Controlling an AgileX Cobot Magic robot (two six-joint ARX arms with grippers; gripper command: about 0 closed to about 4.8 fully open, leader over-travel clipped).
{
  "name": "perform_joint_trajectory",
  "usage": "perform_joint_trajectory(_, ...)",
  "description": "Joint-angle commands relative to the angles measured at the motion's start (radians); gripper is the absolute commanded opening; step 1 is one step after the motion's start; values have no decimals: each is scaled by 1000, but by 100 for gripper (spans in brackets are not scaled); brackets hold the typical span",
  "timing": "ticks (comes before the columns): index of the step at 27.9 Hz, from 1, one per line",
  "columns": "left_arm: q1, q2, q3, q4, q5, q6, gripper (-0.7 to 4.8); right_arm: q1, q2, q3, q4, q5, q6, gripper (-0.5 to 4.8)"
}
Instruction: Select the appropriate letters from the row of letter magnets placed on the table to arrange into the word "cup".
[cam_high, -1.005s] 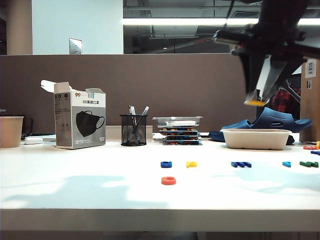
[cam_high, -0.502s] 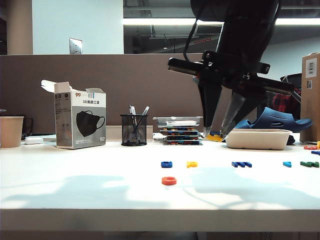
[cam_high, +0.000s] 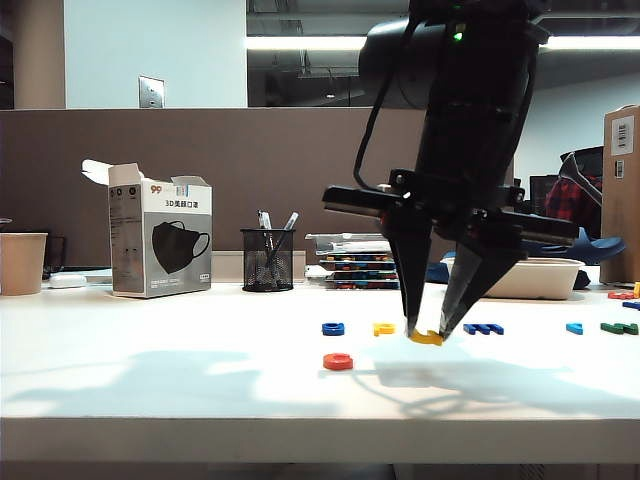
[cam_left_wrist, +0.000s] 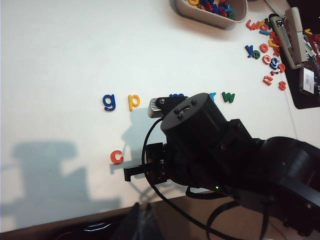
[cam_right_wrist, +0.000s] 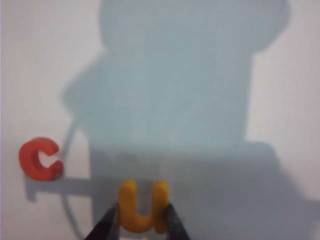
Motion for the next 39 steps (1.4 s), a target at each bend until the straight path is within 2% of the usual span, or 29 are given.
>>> perform_joint_trajectory(1, 0, -4, 4, 5, -6, 5, -5, 0, -2, 2, 11, 0, 13, 103)
perform_joint_trajectory(10, 0, -4, 4, 5, -6, 5, -5, 0, 4, 2, 95, -26, 16, 103)
perform_joint_trajectory(34, 0, -4, 4, 5, -6, 5, -5, 0, 68, -3, 57, -30, 17, 108)
perform_joint_trajectory(37, 0, -4, 4, 5, -6, 5, -5, 0, 68, -3, 62, -30, 17, 173)
perform_joint_trajectory(39, 0, -4, 4, 5, -6, 5, -5, 0, 68, -3, 61, -30, 17, 181)
